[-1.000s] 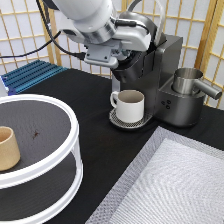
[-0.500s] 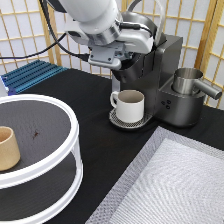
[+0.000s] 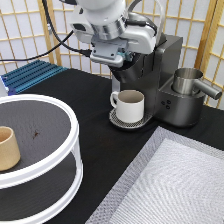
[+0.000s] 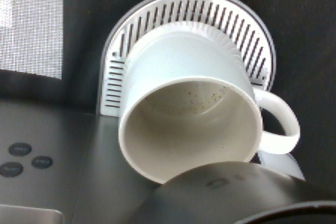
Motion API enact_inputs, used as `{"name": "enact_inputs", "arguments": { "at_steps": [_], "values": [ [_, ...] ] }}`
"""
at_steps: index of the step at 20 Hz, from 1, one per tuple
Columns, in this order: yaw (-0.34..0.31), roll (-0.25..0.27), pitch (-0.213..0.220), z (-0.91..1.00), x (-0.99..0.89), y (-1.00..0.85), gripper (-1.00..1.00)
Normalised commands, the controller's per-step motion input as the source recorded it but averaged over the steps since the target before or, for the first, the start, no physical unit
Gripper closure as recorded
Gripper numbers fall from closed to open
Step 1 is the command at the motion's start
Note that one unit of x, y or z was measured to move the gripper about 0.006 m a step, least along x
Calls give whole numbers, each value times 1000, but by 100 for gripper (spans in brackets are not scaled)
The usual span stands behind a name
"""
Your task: Make coffee
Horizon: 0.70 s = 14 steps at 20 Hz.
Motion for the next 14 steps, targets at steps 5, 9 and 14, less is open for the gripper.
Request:
{"name": "enact_inputs", "arguments": {
  "at_steps": [5, 9, 14],
  "values": [
    [-8, -83, -91, 0, -290, 279, -100],
    [-25, -63, -130, 6, -422, 207, -100],
    [-53, -66, -137, 40, -532, -25, -100]
  ]
}}
